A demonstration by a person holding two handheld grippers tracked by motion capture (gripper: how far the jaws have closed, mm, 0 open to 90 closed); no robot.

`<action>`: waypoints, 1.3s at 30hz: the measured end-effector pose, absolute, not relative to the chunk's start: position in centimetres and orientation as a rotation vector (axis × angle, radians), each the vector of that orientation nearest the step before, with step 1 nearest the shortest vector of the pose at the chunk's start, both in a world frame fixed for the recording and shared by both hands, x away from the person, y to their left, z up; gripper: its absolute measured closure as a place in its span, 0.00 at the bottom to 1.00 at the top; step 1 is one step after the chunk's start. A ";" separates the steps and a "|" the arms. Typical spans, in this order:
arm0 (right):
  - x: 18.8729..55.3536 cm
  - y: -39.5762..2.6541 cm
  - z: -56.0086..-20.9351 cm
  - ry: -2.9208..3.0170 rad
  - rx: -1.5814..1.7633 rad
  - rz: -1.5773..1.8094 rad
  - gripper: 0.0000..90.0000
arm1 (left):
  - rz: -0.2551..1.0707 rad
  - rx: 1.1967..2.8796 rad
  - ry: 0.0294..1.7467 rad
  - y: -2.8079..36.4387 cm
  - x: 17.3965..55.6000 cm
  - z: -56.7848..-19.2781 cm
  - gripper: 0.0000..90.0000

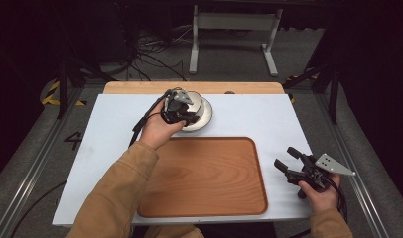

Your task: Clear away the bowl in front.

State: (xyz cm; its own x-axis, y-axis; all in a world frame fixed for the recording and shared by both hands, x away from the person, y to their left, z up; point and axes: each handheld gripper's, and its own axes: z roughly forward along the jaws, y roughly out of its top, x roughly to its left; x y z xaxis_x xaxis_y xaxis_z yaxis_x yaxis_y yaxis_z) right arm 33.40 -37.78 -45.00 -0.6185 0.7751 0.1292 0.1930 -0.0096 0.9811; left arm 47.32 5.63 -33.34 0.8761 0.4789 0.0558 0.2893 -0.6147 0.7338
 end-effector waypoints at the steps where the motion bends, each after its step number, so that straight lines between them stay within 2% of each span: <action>1: 33.4 -37.8 -45.0 1.812 1.003 1.668 0.23 | 0.317 2.270 0.542 5.7 47.0 -33.1 0.92; 19: 33.3 -37.7 -45.0 1.811 1.000 1.660 0.23 | 0.281 2.254 0.423 7.2 42.0 -31.6 0.93; 39: 33.3 -37.4 -45.1 1.824 1.003 1.651 0.23 | 0.246 2.279 0.353 8.2 38.4 -32.5 0.94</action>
